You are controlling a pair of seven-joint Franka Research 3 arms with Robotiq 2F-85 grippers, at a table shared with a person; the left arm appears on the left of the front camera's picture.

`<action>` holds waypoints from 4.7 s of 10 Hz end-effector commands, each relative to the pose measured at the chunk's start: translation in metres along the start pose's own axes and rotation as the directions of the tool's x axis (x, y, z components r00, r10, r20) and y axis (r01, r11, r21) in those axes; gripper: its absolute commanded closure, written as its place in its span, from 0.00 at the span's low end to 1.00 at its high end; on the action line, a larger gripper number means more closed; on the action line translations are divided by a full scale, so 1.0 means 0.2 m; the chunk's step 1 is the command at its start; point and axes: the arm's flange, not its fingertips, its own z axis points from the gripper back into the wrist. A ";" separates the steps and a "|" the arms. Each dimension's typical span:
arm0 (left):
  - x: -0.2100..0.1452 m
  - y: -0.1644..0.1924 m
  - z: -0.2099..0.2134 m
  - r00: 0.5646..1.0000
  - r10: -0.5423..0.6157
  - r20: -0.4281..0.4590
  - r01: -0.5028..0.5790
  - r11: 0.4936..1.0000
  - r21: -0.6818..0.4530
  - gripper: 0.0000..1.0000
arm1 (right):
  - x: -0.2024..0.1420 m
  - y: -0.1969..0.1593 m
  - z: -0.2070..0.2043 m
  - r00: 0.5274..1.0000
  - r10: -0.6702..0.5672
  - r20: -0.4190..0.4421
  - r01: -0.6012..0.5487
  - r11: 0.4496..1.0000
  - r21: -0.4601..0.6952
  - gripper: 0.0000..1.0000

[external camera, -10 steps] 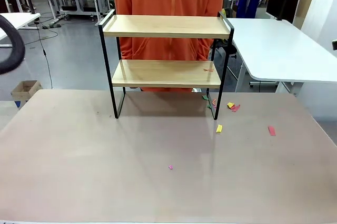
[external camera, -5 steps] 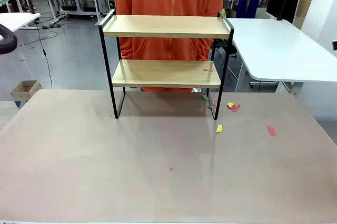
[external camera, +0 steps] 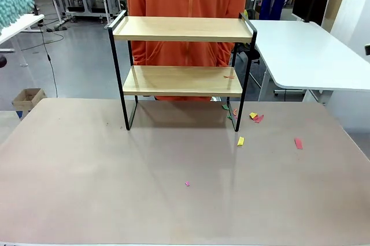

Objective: Clean the shelf.
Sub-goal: Hand the Duster back to the human.

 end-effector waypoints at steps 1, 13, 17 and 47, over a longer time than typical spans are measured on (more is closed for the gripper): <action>-0.49 -0.29 0.29 1.000 0.024 0.001 -0.024 1.000 -0.005 0.82 | 0.01 0.00 0.00 1.000 0.013 0.026 -0.013 1.000 0.000 0.00; -0.47 0.03 -0.09 0.990 0.093 -0.105 -0.097 0.994 -0.040 0.82 | 0.01 0.00 0.00 1.000 0.013 0.026 -0.013 1.000 0.000 0.00; -0.47 0.03 -0.09 0.990 0.093 -0.105 -0.097 0.994 -0.040 0.82 | 0.01 0.00 0.00 1.000 0.013 0.026 -0.013 1.000 0.000 0.00; 0.60 0.31 0.34 0.845 0.512 0.157 -0.501 0.859 -0.107 0.00 | 0.01 0.00 0.00 1.000 0.013 0.026 -0.013 1.000 0.000 0.00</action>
